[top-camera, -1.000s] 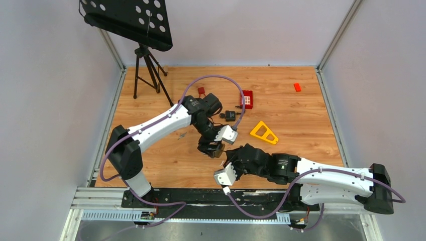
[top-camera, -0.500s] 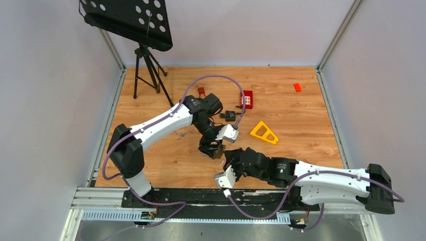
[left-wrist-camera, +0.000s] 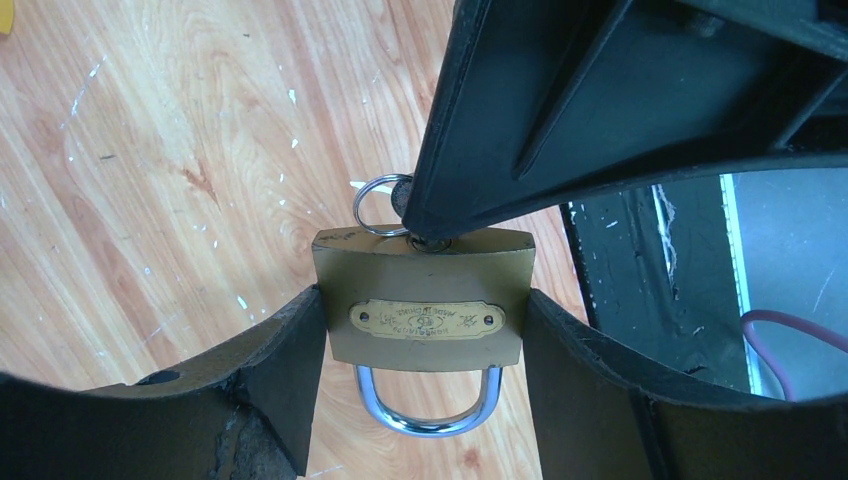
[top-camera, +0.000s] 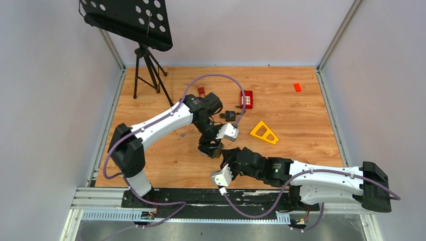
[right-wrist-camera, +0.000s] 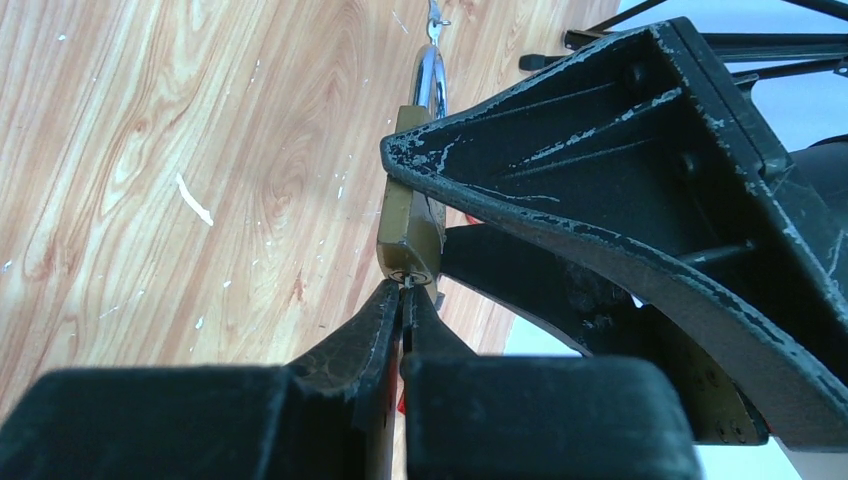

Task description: Unlock with the key

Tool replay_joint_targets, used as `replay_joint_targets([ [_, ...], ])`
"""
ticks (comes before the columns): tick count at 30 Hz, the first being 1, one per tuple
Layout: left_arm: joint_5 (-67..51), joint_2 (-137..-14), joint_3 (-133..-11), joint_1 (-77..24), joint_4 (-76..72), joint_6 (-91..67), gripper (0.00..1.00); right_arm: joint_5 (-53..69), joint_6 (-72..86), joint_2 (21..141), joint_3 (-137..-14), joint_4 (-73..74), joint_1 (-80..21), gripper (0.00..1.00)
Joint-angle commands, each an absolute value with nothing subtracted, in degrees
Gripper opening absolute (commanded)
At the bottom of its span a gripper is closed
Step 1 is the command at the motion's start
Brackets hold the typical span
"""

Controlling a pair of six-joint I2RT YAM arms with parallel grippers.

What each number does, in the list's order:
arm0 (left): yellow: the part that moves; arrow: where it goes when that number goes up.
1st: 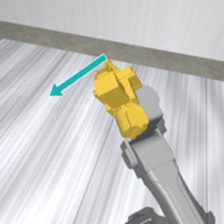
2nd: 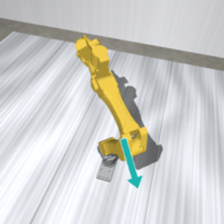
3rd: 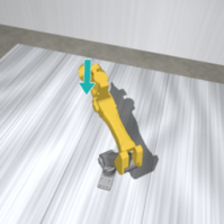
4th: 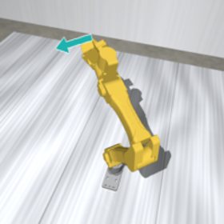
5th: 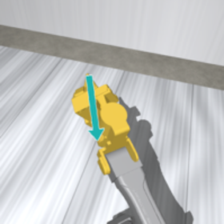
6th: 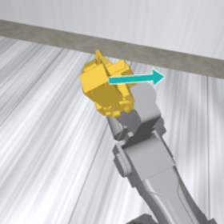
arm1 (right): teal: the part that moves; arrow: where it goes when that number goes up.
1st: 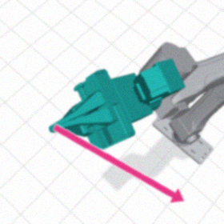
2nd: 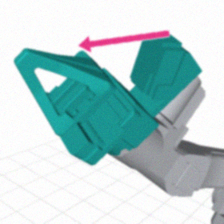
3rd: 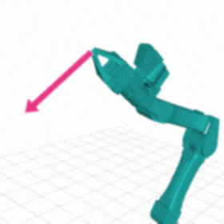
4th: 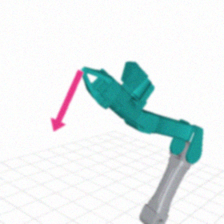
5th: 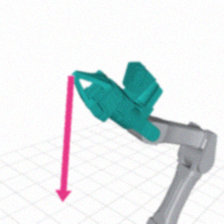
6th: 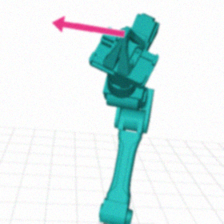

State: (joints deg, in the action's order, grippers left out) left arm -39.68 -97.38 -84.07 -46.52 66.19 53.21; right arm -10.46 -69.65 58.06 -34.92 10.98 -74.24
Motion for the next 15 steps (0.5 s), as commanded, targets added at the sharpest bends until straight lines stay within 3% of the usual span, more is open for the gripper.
replay_joint_targets([
  [1,-49.2,-94.8,-87.6,-47.6,63.4,52.5,0.00,-11.6,-66.1,60.1,-35.7,7.5,-74.4,0.02],
  [15,-45.1,-93.8,-85.7,-47.6,61.0,51.0,0.00,-10.2,-60.6,49.8,-37.6,17.5,-71.4,0.44],
])
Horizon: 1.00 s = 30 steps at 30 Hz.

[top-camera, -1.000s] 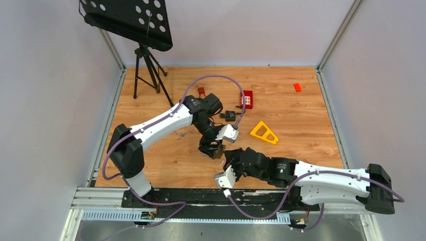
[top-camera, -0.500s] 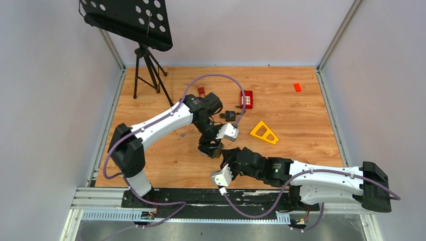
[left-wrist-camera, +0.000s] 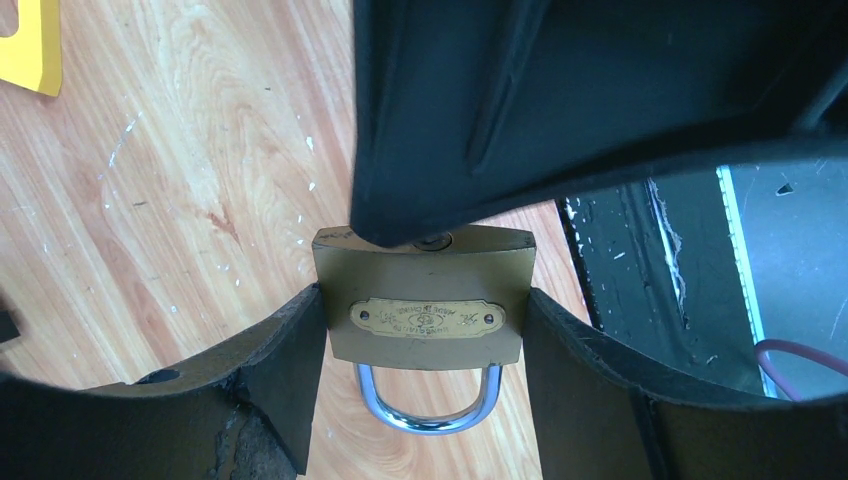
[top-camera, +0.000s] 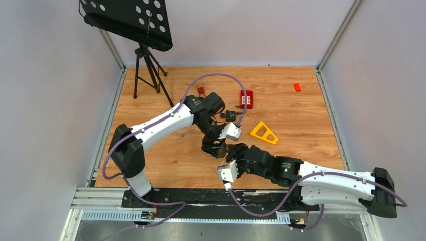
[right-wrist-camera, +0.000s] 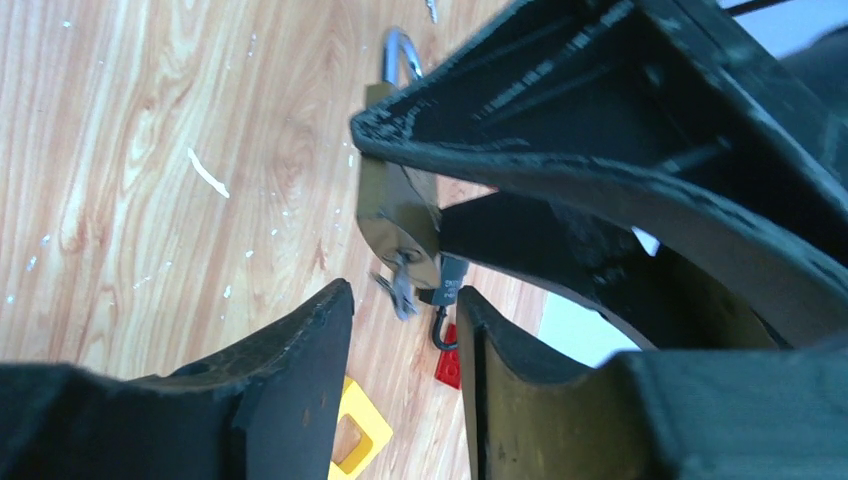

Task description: Unlock with the key

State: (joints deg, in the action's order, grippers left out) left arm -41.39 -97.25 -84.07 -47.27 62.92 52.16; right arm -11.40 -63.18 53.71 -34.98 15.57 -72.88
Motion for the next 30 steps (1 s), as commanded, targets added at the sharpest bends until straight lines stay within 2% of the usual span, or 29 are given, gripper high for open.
replay_joint_targets([
  [1,-45.1,-93.9,-85.7,-47.6,61.0,51.0,0.00,-9.8,-60.4,48.6,-37.7,18.3,-70.9,0.45],
  [5,-45.0,-94.5,-86.0,-47.6,61.1,50.9,0.00,-7.7,-60.2,46.2,-38.3,20.2,-69.3,0.45],
  [30,-46.0,-94.7,-86.1,-47.6,61.2,50.9,0.00,-2.2,-59.3,53.0,-38.2,16.2,-67.9,0.17],
])
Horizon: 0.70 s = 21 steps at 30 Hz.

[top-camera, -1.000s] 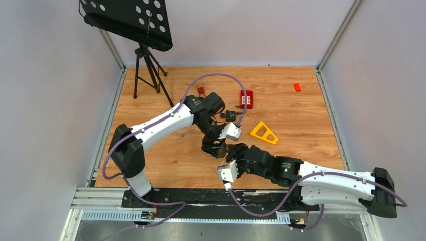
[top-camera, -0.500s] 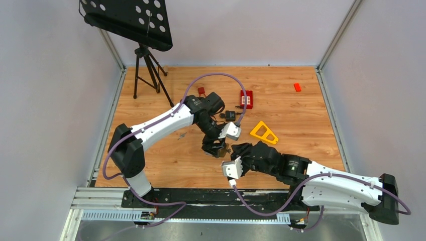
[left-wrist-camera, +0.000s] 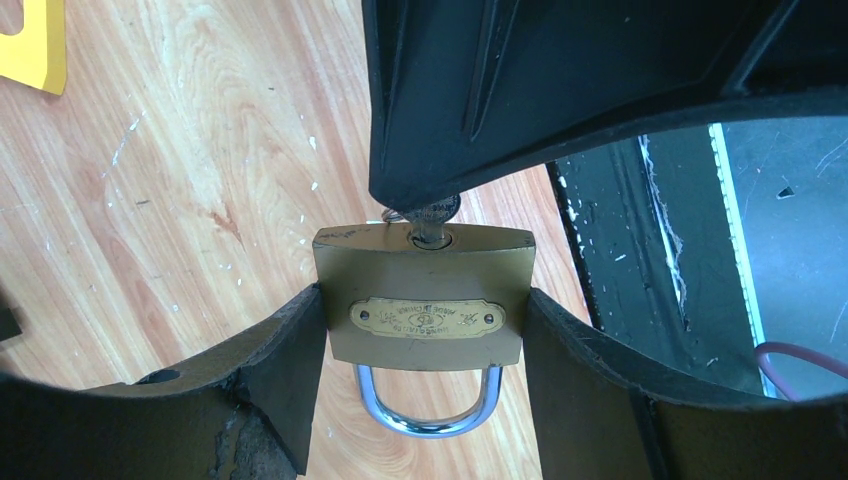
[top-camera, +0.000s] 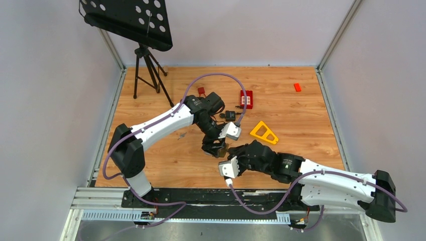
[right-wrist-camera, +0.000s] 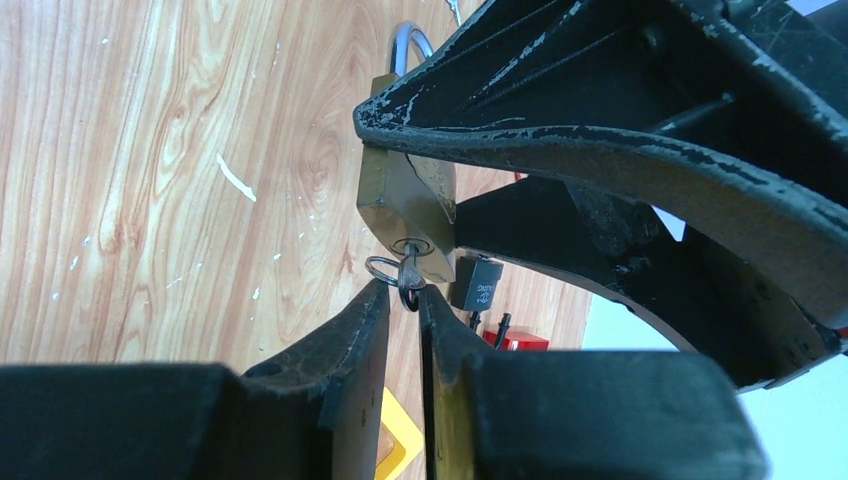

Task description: Unlock with the key

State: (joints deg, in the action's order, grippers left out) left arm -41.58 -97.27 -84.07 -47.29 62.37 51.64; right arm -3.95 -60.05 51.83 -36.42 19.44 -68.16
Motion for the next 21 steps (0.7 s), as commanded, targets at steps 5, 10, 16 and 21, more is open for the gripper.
replay_joint_targets([
  [5,-46.7,-94.7,-85.9,-47.6,61.2,51.0,0.00,-3.1,-59.6,54.5,-37.9,13.7,-67.8,0.13],
  [10,-47.2,-95.0,-85.8,-47.6,61.0,50.9,0.00,-3.6,-58.3,55.9,-37.9,12.0,-67.6,0.11],
  [16,-47.3,-95.1,-85.7,-47.6,60.8,50.8,0.00,-3.0,-56.2,56.8,-37.3,10.0,-66.4,0.07],
  [21,-44.7,-93.6,-83.7,-47.6,57.3,48.4,0.00,1.9,-52.1,56.3,-38.6,11.2,-62.3,0.00],
])
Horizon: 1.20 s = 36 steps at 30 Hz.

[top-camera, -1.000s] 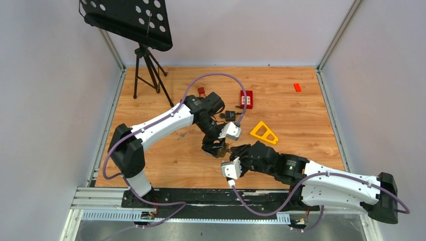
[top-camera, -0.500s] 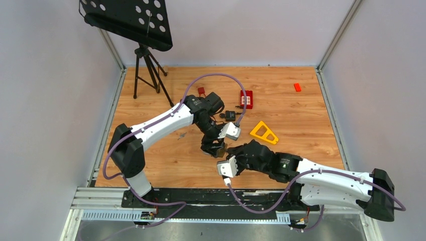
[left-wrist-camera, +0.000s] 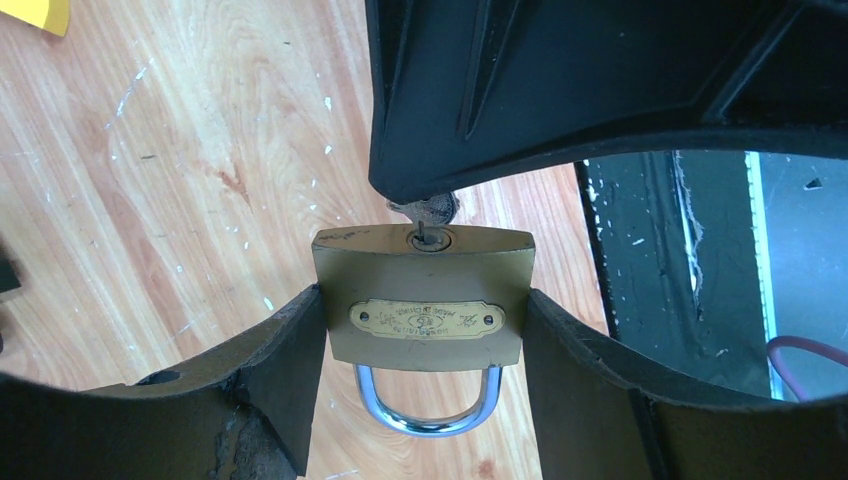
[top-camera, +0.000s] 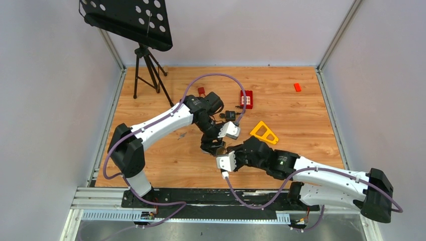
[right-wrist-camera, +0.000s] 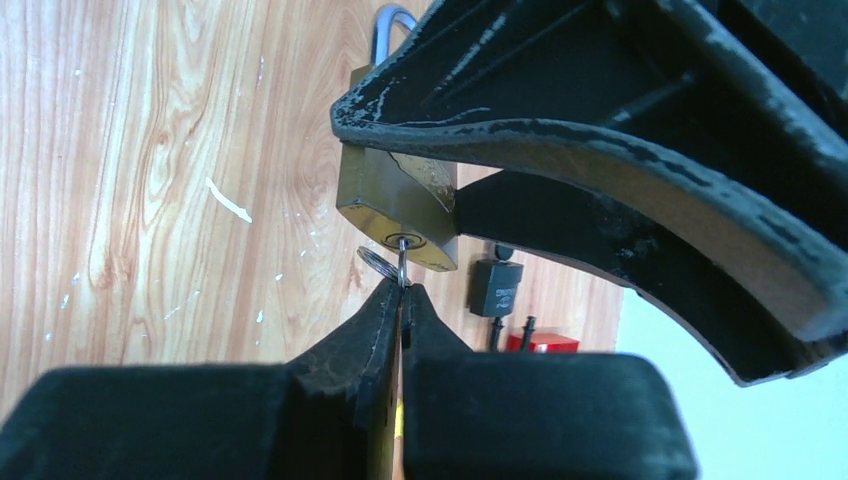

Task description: Unlock with the key

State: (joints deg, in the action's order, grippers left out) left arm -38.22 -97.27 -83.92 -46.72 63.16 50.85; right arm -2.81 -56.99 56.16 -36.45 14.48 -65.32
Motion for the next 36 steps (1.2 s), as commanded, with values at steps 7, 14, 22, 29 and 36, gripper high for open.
replay_joint_targets([
  [7,-37.6,-91.8,-80.6,-47.6,48.3,41.8,0.00,7.5,-46.1,58.9,-42.1,15.3,-58.7,0.00],
  [14,-33.5,-90.4,-78.5,-47.6,44.5,39.7,0.00,6.9,-45.7,60.4,-42.7,16.6,-58.2,0.00],
  [22,-28.5,-88.5,-76.0,-46.8,40.3,37.1,0.00,9.3,-46.4,56.4,-43.5,20.4,-56.4,0.21],
  [29,-29.8,-87.1,-75.7,-44.1,39.3,36.1,0.00,7.7,-45.9,48.4,-41.3,20.7,-54.4,0.62],
  [36,-26.3,-84.6,-74.5,-42.0,34.2,33.7,0.00,12.2,-38.9,47.3,-41.5,18.6,-42.1,0.67],
])
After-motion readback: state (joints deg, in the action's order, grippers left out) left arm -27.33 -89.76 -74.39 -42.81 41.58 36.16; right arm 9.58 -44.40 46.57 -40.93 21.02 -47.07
